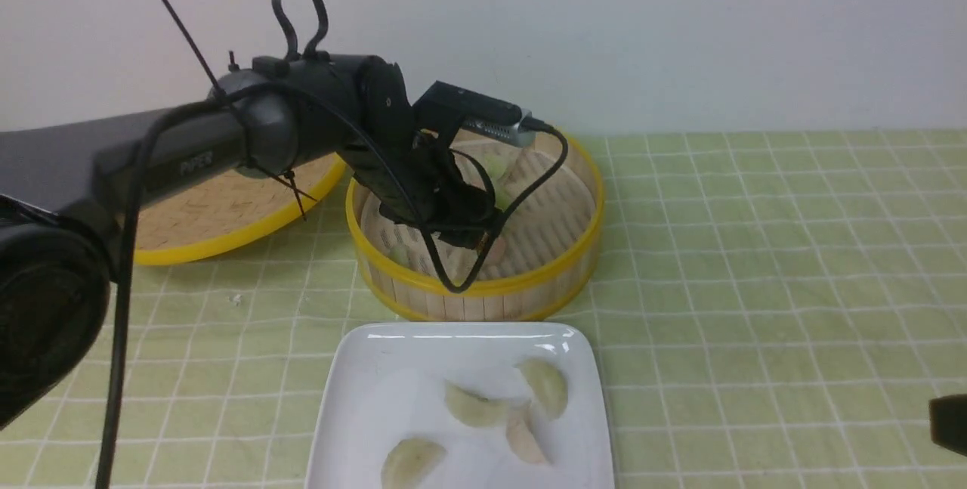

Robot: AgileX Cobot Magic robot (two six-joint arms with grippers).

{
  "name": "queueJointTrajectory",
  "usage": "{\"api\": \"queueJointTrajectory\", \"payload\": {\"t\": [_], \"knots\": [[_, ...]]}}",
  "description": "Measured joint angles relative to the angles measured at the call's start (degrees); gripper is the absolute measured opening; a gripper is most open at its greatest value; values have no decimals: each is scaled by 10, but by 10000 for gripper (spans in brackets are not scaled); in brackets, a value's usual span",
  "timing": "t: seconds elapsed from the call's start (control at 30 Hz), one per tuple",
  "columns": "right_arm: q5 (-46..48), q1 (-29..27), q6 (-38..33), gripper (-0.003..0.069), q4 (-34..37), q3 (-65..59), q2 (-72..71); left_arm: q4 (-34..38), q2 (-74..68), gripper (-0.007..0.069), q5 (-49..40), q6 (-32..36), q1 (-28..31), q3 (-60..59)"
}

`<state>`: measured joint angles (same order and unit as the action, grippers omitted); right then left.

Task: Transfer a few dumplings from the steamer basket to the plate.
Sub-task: Use the left arm to grab a dumpling from the steamer, then use the left arm to put the dumpling into the plate

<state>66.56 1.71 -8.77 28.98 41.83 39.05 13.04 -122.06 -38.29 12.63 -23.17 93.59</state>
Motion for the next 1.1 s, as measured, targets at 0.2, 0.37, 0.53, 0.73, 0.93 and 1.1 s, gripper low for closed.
{"api": "queueJointTrajectory", "payload": {"t": [0.2,0.37,0.53,0.73,0.93,1.1], "knots": [[-1,0,0,-13,2,0,0,6,-18,395,3,-1,0,1],[-1,0,0,-13,2,0,0,9,-20,153,-6,-10,-1,2],[-1,0,0,-13,2,0,0,7,-13,71,-47,-14,-1,19],[0,0,0,-13,2,0,0,3,30,51,-122,-14,0,69],[4,0,0,-13,2,0,0,-6,111,48,-218,-13,0,106],[4,0,0,-13,2,0,0,-12,177,46,-315,-13,0,103]]}}
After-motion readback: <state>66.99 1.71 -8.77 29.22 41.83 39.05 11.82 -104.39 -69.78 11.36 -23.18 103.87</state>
